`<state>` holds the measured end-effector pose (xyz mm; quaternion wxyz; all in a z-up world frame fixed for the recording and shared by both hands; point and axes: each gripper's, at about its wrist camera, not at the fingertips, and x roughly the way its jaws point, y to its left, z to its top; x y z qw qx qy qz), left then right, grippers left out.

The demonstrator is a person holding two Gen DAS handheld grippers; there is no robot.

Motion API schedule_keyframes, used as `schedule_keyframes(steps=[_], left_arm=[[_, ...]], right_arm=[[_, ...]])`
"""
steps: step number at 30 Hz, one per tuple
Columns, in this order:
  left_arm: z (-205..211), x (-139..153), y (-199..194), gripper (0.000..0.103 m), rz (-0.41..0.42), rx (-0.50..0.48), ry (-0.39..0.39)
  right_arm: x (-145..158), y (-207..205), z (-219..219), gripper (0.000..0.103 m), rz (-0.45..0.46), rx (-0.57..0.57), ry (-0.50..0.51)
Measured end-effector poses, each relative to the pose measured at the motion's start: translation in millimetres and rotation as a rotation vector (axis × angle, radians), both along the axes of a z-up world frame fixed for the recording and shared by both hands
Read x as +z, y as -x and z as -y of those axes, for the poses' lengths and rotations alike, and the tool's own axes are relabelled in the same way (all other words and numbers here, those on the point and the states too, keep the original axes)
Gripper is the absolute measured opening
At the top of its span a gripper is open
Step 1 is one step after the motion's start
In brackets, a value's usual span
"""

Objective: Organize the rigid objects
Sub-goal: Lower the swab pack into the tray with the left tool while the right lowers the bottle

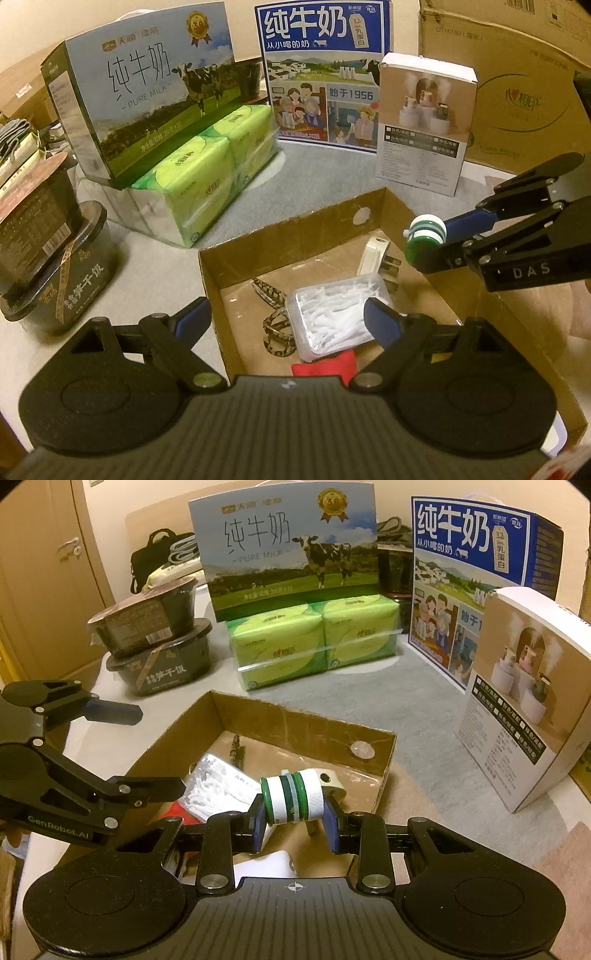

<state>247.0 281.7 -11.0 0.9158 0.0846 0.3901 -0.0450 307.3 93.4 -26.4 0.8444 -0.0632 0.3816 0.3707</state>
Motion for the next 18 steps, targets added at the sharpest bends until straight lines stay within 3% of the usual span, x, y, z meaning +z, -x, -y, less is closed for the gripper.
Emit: schedule_keyframes(steps=[15, 16, 17, 18], left_arm=[[-1.5, -3.5, -3.0, 0.088, -0.001, 0.0, 0.019], [-1.5, -4.1, -3.0, 0.089, 0.0, -0.001, 0.015], [-1.0, -4.6, -2.5, 0.094, 0.008, 0.0, 0.005], [-0.5, -4.8, -1.5, 0.096, 0.015, 0.0, -0.005]], right_arm=[[-7.1, -6.9, -0.4, 0.033, 0.008, -0.001, 0.04], [-7.3, -7.1, -0.8, 0.037, 0.014, 0.005, 0.038], [-7.1, -6.3, -0.5, 0.055, 0.027, 0.007, 0.035], [-6.3, -5.4, 0.5, 0.064, 0.039, 0.006, 0.027]])
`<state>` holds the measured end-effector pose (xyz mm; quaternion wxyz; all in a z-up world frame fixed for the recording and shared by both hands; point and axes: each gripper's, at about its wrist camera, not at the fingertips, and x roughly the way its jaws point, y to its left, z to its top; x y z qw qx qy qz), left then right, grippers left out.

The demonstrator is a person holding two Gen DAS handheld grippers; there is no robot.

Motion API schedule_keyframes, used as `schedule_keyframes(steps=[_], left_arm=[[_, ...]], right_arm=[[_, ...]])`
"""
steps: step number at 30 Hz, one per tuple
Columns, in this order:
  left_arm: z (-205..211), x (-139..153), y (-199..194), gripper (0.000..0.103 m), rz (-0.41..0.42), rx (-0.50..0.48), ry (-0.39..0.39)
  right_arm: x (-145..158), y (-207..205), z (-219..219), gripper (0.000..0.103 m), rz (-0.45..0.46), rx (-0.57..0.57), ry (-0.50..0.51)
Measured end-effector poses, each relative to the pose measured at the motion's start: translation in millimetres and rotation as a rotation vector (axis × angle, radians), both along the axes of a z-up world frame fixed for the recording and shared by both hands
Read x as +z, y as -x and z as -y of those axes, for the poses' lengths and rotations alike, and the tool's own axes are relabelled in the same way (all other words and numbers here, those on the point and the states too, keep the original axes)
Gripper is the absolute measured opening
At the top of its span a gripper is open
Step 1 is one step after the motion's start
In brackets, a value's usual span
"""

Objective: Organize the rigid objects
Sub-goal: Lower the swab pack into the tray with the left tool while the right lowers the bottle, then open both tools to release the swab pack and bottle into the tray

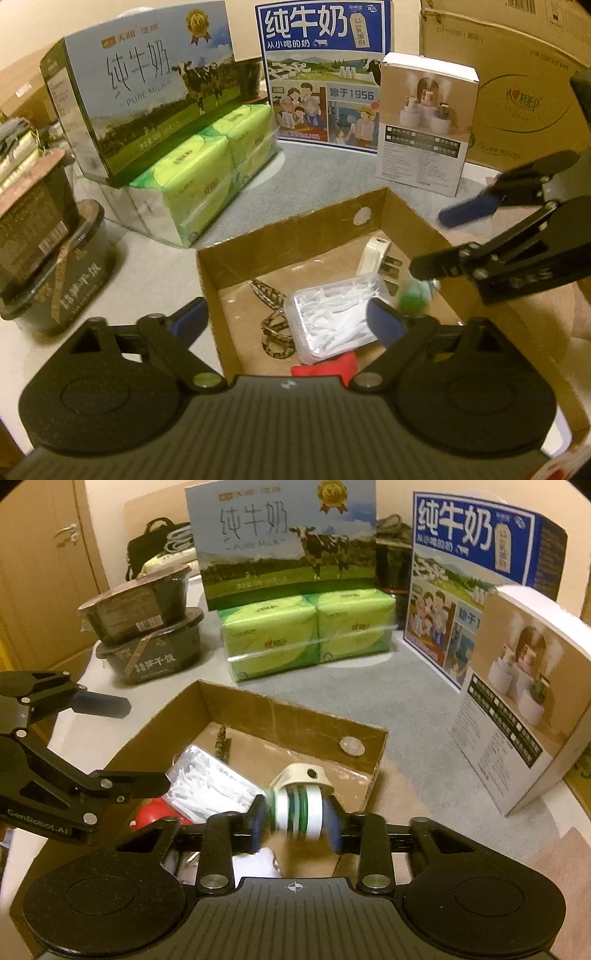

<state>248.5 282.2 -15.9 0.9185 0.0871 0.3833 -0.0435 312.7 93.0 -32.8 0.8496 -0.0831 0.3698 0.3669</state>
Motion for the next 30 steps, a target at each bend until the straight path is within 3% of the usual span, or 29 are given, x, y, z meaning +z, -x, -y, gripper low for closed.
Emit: schedule_keyframes(steps=[1, 18, 30], left_arm=[[0.5, -0.2, 0.9, 0.097, 0.008, -0.001, -0.008], [8.6, 2.1, 7.0, 0.101, 0.006, -0.015, -0.024], [12.9, 14.8, 37.1, 0.102, 0.009, 0.072, 0.025]], right_arm=[[1.2, 0.6, 2.1, 0.069, 0.006, 0.002, -0.017], [4.8, 4.7, 11.3, 0.069, 0.0, -0.021, 0.004], [14.6, 31.0, 26.4, 0.071, -0.057, -0.074, -0.025]])
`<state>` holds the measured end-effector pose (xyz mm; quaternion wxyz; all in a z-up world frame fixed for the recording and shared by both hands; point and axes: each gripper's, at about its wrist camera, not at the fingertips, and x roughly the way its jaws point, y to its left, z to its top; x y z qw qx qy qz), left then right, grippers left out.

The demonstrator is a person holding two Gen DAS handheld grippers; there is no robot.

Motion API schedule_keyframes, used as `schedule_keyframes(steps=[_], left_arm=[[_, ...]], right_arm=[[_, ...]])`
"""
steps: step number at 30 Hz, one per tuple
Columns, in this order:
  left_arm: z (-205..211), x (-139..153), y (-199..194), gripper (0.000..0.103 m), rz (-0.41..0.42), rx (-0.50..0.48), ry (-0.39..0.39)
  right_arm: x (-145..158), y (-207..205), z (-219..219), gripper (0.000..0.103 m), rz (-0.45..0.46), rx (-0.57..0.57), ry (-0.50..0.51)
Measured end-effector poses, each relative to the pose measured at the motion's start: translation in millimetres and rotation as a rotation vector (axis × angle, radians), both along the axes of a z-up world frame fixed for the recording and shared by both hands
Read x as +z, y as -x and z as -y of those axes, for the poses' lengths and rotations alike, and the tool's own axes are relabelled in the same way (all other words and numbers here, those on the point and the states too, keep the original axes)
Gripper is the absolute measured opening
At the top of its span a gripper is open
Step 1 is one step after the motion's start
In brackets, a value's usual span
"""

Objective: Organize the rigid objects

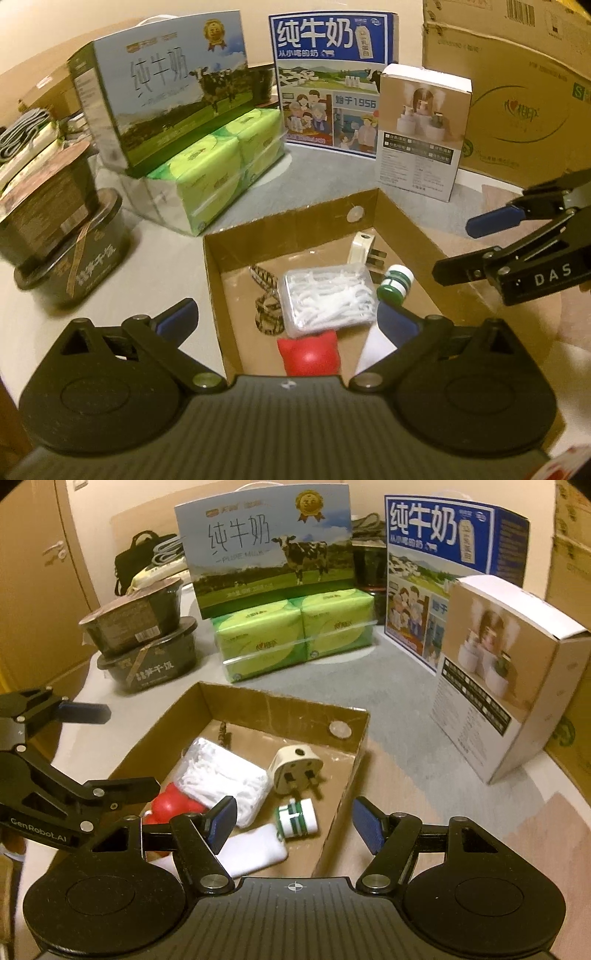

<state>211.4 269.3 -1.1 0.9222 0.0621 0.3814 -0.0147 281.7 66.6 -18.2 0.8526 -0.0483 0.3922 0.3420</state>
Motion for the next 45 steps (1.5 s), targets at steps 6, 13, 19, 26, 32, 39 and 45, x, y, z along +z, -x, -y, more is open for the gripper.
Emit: schedule_keyframes(steps=[6, 13, 19, 26, 32, 39, 45], left_arm=[[3.5, 8.4, 22.9, 0.102, -0.007, 0.056, 0.043], [6.8, 17.6, 50.9, 0.102, -0.009, 0.132, 0.1], [12.3, 24.8, 81.5, 0.102, -0.001, 0.182, 0.135], [22.5, 35.4, 120.7, 0.102, 0.023, 0.227, 0.159], [33.4, 41.2, 156.8, 0.102, 0.044, 0.269, 0.189], [47.1, 42.7, 191.2, 0.102, 0.054, 0.297, 0.198], [59.4, 44.2, 215.3, 0.101, 0.068, 0.321, 0.198]], right_arm=[[11.0, 21.4, 11.6, 0.091, 0.0, -0.027, -0.02], [22.7, 44.8, 27.1, 0.094, -0.013, -0.055, -0.04], [28.1, 70.4, 40.9, 0.094, -0.031, -0.09, -0.066], [37.7, 107.1, 53.3, 0.094, -0.026, -0.123, -0.089], [45.4, 143.4, 65.9, 0.094, 0.002, -0.156, -0.101], [42.7, 180.1, 83.2, 0.094, 0.016, -0.191, -0.093], [43.0, 201.5, 97.4, 0.094, 0.014, -0.21, -0.106]])
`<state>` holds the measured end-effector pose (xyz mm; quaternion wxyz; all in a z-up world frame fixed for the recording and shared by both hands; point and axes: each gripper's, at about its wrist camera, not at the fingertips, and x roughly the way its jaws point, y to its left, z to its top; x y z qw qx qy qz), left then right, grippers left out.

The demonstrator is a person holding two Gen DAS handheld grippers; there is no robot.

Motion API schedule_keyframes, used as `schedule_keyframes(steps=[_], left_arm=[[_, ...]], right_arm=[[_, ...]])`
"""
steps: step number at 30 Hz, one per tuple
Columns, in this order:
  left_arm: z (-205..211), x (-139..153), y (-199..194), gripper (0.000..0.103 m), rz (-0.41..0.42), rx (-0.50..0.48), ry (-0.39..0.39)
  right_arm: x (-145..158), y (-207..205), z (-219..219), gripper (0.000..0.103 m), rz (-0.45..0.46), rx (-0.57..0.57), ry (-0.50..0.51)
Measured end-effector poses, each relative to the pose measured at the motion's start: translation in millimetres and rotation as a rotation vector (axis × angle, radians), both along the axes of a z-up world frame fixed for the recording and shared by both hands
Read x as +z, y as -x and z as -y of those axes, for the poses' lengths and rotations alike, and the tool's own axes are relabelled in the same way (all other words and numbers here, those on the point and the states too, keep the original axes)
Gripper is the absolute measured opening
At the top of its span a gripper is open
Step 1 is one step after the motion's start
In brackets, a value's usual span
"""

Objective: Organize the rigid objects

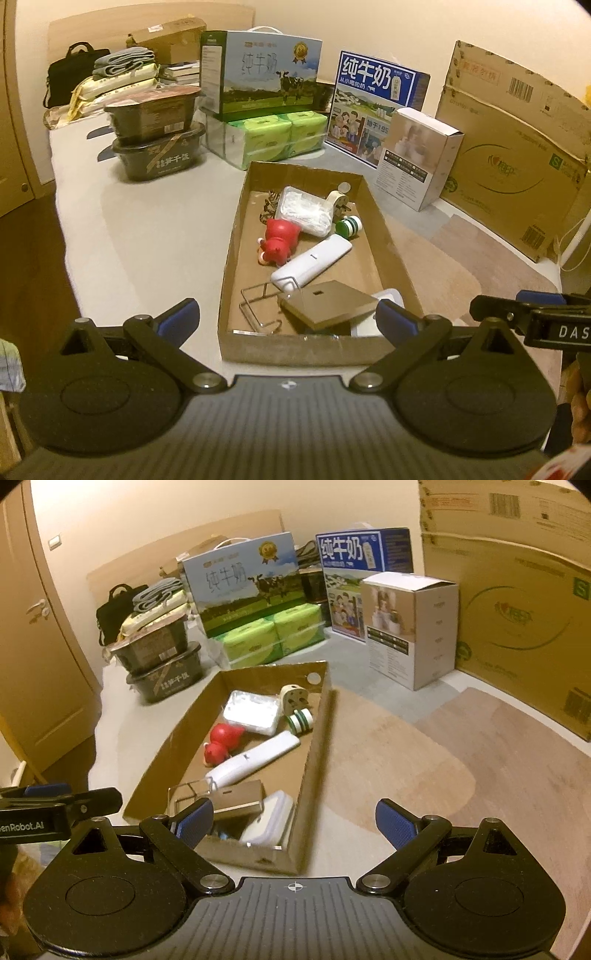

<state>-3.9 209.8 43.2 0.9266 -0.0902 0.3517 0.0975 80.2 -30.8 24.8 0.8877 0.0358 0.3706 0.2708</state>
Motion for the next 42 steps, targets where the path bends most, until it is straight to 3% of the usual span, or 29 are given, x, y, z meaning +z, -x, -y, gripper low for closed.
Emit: schedule_keyframes(steps=[15, 42], left_arm=[[37.0, -18.1, 43.1, 0.1, -0.037, -0.011, -0.02], [69.8, -25.5, 60.5, 0.099, -0.059, -0.093, -0.056]], right_arm=[[-10.7, 45.3, 22.3, 0.094, -0.01, -0.001, 0.017], [-22.9, 95.9, 55.2, 0.094, 0.0, -0.04, 0.061]])
